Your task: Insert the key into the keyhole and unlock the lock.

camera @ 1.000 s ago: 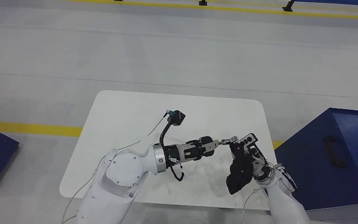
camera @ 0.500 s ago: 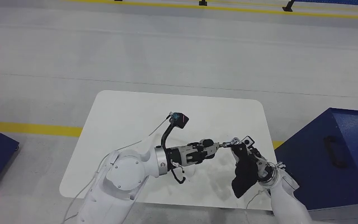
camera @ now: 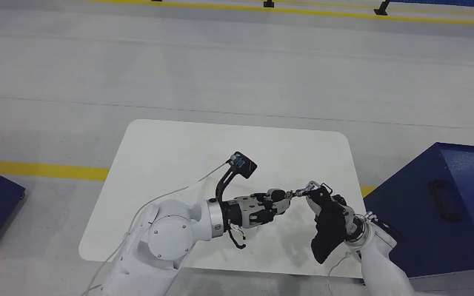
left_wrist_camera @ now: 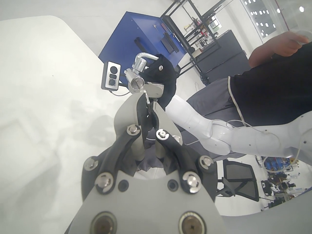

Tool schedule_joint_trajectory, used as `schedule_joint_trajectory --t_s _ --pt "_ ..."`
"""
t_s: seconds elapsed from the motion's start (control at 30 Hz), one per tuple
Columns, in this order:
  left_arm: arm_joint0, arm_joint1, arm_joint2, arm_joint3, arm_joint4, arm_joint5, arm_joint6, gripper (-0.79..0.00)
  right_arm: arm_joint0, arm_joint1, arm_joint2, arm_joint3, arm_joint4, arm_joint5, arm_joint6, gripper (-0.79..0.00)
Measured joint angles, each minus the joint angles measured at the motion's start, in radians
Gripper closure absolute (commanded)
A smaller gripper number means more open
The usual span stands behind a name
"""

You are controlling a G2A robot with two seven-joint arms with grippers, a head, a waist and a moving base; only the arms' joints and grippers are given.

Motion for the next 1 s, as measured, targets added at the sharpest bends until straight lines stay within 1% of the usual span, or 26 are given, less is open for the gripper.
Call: schedule_joint_trajectory --t_s 0.27,0.43,0.47,0.5,0.53,0.57,0.67,0.73,0.87,0.9,0.93,1.0 --pt "0.007 0.006 0.018 -0.002 0.052 -0.016 0.035 0.0 -0.018 0.031 -0.038 -0.028 0.057 0.031 -0.031 0.0" --pt "0.016 0.009 0.015 0.002 0.028 -0.009 0.05 0.0 -0.014 0.047 -0.019 -0.013 0.065 -0.003 -0.001 0.0" --pt "0.019 0.01 0.012 0.003 0.021 -0.006 0.052 -0.065 -0.013 0.048 -0.013 -0.009 0.057 -0.02 0.003 0.0" --pt "0.023 0.011 0.009 0.005 0.011 -0.004 0.056 -0.345 -0.012 0.048 -0.009 -0.006 0.051 -0.04 0.005 0.0" --pt "0.029 0.011 0.004 0.008 -0.01 0.0 0.063 -0.754 -0.012 0.048 -0.005 -0.005 0.045 -0.071 0.006 0.0" --pt "0.033 0.012 0.0 0.01 -0.024 0.0 0.071 -0.785 -0.012 0.047 -0.004 -0.006 0.042 -0.095 0.006 0.0" --pt "0.045 0.012 -0.01 0.015 -0.056 -0.018 0.11 -0.785 -0.011 0.046 -0.001 -0.006 0.028 -0.165 0.006 0.0" --pt "0.043 0.013 -0.014 0.011 -0.062 -0.053 0.129 -0.785 -0.012 0.045 -0.004 -0.006 0.013 -0.207 0.009 0.0" --pt "0.042 0.013 -0.014 0.01 -0.056 -0.047 0.129 -0.785 -0.013 0.043 -0.011 -0.002 -0.007 -0.261 0.008 0.0" --pt "0.045 0.013 -0.014 0.011 -0.061 -0.043 0.131 -0.785 -0.014 0.043 -0.014 -0.001 -0.011 -0.268 0.009 0.0" --pt "0.05 0.011 -0.017 0.014 -0.087 -0.02 0.136 -0.785 -0.014 0.043 -0.016 0.0 -0.017 -0.276 0.011 0.0" --pt "0.041 0.01 -0.029 0.02 -0.147 0.052 0.143 -0.785 -0.014 0.042 -0.019 0.001 -0.023 -0.285 0.015 0.0"
